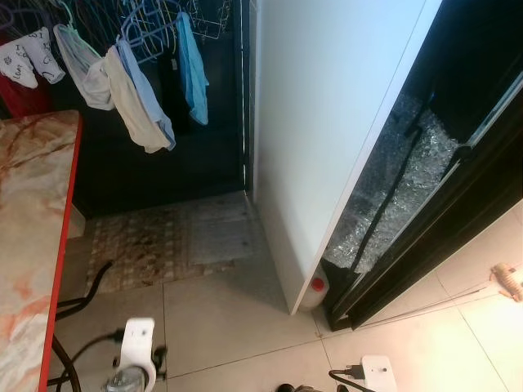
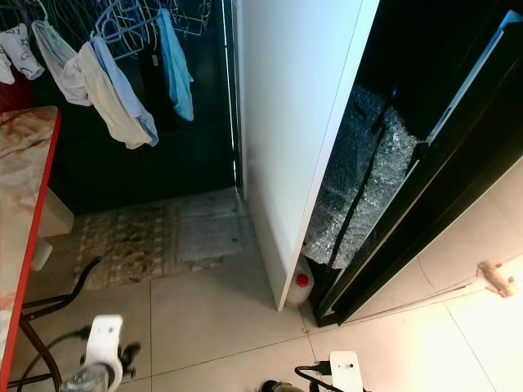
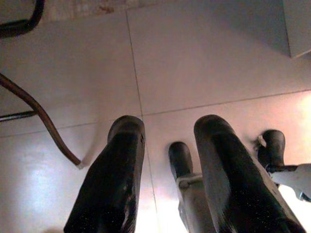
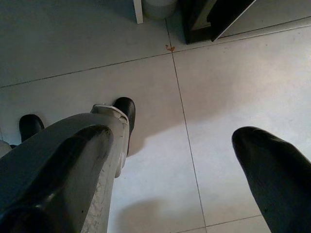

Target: Restocking fridge

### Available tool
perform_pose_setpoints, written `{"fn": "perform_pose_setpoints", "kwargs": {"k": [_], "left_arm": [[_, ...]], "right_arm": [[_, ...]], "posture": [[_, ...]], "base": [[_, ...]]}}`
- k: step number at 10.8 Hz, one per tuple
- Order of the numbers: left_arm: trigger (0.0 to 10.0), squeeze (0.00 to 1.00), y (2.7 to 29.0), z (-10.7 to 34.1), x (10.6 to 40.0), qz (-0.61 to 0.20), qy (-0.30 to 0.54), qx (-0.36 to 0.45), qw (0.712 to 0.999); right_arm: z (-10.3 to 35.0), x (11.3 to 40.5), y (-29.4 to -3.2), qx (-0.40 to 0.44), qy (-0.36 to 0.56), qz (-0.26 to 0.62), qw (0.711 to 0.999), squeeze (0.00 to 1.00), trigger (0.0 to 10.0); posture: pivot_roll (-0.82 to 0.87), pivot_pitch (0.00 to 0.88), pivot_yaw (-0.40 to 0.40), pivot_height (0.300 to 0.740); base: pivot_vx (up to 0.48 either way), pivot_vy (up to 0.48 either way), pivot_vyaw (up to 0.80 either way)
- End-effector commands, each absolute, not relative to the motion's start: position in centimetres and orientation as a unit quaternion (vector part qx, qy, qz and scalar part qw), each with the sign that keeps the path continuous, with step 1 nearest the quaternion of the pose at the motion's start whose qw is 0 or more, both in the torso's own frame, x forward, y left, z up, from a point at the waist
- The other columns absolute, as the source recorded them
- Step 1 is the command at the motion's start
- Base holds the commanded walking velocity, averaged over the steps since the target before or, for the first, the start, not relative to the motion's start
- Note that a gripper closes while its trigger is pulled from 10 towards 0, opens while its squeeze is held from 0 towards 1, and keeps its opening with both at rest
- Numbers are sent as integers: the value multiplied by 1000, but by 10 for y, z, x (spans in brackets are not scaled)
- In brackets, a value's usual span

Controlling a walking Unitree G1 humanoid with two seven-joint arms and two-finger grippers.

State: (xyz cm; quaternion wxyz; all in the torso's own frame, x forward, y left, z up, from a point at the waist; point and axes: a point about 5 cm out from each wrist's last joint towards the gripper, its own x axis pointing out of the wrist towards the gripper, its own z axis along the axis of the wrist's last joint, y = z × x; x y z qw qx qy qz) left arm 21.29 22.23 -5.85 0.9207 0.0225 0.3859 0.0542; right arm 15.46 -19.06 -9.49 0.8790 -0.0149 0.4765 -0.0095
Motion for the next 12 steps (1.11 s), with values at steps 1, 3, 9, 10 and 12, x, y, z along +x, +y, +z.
{"fn": "perform_pose_setpoints", "kwargs": {"k": [1, 3, 9, 10, 12], "left_arm": [[10000, 0, 227, -65, 202, 59, 408, 27, 911], [10000, 0, 226, -70, 194, 45, 425, 52, 903], [10000, 0, 221, -73, 191, 36, 429, 61, 900], [10000, 0, 220, -73, 191, 36, 428, 60, 901], [10000, 0, 220, -73, 191, 36, 427, 60, 901]], "right_arm": [[-101, 140, -189, -14, 499, -7, 866, 0, 10000], [-101, 140, -189, -16, 501, -7, 865, 0, 10000], [-102, 139, -190, -21, 509, -8, 861, 0, 10000], [-102, 139, -190, -24, 508, -7, 861, 0, 10000], [-101, 140, -190, -22, 506, -8, 862, 0, 10000]], "posture": [[-140, 143, -18, 740], [-141, 139, -18, 740], [-144, 154, -19, 740], [-142, 158, -20, 740], [-143, 160, -20, 740]], "base": [[0, 0, 0], [0, 0, 0], [0, -266, -327], [0, -322, 0], [0, -317, 0]]}}
